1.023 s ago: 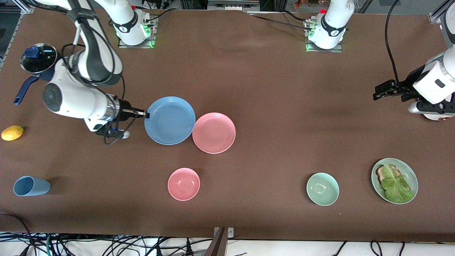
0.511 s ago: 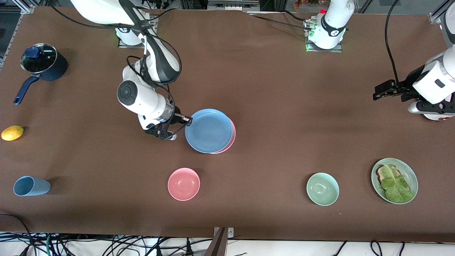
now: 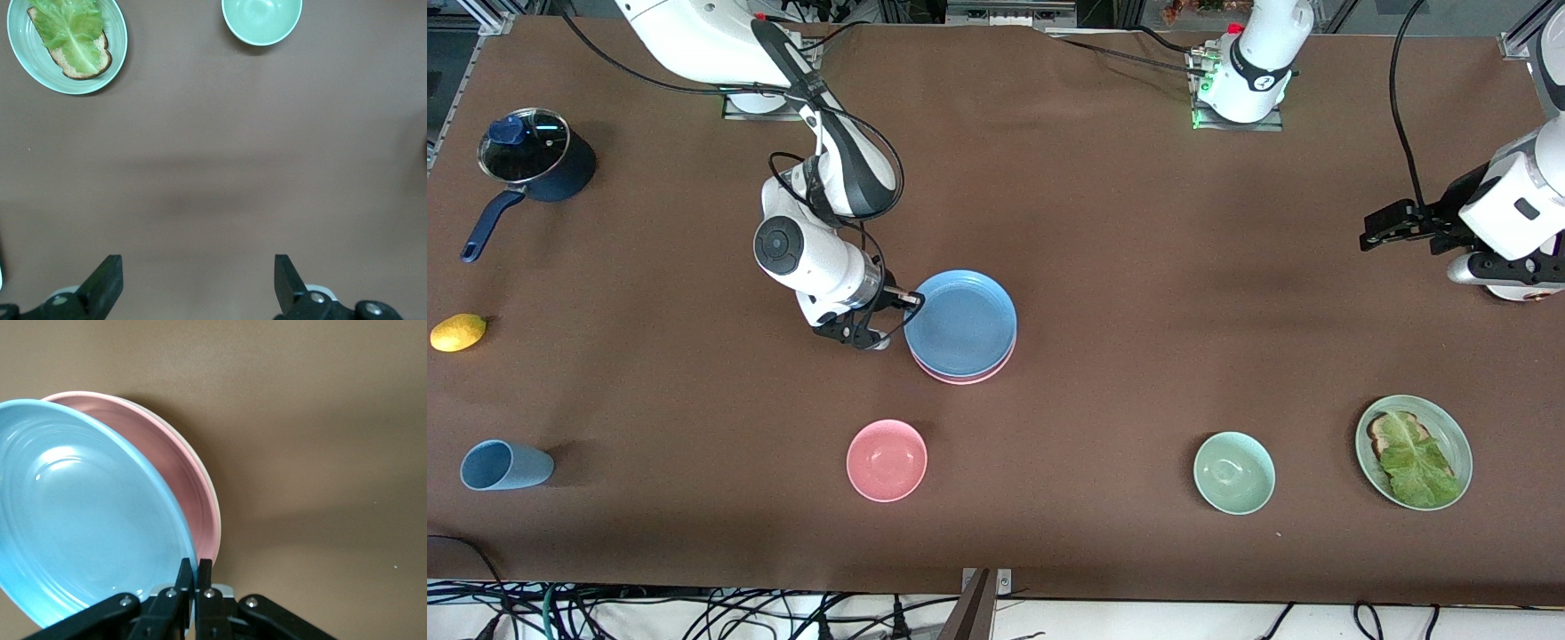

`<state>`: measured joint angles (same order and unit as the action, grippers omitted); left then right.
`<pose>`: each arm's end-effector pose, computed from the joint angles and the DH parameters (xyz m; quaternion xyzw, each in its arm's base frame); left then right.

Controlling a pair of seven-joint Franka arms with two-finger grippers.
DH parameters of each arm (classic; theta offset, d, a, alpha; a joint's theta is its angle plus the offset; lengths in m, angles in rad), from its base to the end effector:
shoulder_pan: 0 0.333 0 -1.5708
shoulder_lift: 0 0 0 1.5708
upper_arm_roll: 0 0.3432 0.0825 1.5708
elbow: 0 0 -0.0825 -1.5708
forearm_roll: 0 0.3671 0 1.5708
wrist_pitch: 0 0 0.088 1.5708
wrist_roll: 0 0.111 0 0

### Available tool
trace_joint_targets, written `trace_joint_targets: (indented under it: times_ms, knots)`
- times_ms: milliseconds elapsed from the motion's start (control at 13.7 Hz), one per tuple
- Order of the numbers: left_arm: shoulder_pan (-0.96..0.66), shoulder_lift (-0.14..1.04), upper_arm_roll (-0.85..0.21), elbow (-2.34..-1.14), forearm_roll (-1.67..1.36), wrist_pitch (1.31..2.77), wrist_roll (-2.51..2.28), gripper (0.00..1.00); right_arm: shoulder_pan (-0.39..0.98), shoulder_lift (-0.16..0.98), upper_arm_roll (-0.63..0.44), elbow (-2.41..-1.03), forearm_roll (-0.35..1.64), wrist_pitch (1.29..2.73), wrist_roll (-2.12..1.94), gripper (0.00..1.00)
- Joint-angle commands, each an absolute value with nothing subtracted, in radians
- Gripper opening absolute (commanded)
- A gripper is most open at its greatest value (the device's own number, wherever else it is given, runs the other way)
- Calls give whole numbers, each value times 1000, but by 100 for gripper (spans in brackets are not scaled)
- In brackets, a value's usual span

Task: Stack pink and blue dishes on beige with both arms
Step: 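Open the right gripper and release the blue plate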

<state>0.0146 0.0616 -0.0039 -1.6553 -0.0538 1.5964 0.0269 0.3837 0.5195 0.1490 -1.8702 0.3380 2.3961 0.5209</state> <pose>0.5527 0.0001 0.5780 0.9978 -0.0058 -0.0597 0.0280 0.5557 0.3225 0.2717 -0.9804 0.1268 0.0738 0.1318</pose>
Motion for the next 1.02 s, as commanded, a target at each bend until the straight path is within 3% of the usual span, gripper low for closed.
trace_joint_targets:
  times_ms: [0, 73, 219, 511, 950]
  knots:
    - [14, 71, -6, -1632, -60, 1585, 34, 100, 394, 520, 140, -1867, 325, 2402, 532, 1]
    - [12, 71, -8, -1631, -58, 1583, 28, 100, 394, 520, 138, -1867, 325, 2401, 532, 10]
    - [11, 71, -9, -1631, -52, 1583, 31, 100, 385, 517, 123, -1862, 325, 2398, 529, 100]
    - [9, 98, -11, -1582, -46, 1577, 31, 100, 385, 460, 92, -1845, 261, 2304, 528, 100]
    - [11, 98, -9, -1580, -58, 1574, 31, 100, 383, 316, 6, -1637, 89, 1806, 525, 100]
